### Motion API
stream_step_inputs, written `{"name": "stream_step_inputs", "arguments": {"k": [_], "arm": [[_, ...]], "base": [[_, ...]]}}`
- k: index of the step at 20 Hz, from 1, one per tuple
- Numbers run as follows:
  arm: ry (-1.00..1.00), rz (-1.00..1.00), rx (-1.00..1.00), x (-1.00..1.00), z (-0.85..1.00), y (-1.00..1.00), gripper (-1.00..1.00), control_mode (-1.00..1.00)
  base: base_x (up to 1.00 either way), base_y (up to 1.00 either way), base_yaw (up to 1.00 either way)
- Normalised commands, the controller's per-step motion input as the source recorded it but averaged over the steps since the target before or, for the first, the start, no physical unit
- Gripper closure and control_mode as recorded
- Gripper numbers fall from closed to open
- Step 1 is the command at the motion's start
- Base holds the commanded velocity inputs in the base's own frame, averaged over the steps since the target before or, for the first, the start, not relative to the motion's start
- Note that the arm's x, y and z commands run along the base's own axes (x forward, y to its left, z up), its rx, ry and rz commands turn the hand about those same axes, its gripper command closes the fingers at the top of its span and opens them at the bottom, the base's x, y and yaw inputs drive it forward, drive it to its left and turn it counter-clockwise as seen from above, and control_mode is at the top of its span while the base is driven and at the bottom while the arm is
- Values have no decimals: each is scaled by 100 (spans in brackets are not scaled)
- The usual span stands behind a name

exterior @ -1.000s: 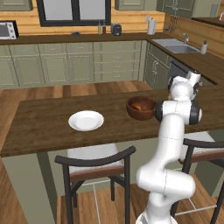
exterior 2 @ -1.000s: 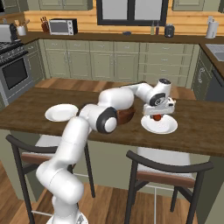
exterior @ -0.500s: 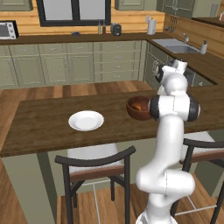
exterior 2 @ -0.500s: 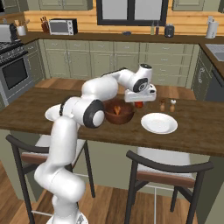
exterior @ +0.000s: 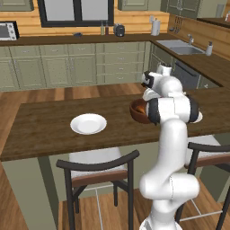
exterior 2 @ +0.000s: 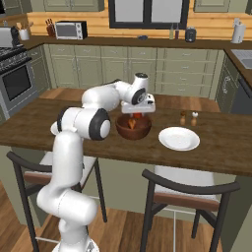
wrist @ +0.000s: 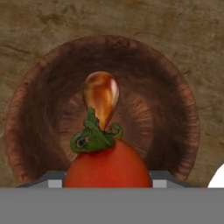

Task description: Pick the chicken drumstick and tomato from their plates and place them in the bowl. Then put the bowl in the fridge.

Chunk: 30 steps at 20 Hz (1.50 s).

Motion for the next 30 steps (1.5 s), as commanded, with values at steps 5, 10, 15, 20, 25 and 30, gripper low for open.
{"name": "stream_step_inputs", "arguments": {"k": [5,10,15,20,25,30], "arm": [[0,-5,0,17,-30,4,100,-100],[0,-4,0,0,-27,0,100,-100],[0,-3,0,0,-2,0,100,-100],[0,-4,-1,0,-13,0,-100,-100],[0,-1,0,0,-1,0,-100,-100],[0,-1,0,0,15,0,-100,-100]], "base": [[0,0,0],[0,0,0],[0,0,0],[0,0,0],[0,0,0],[0,0,0]]}}
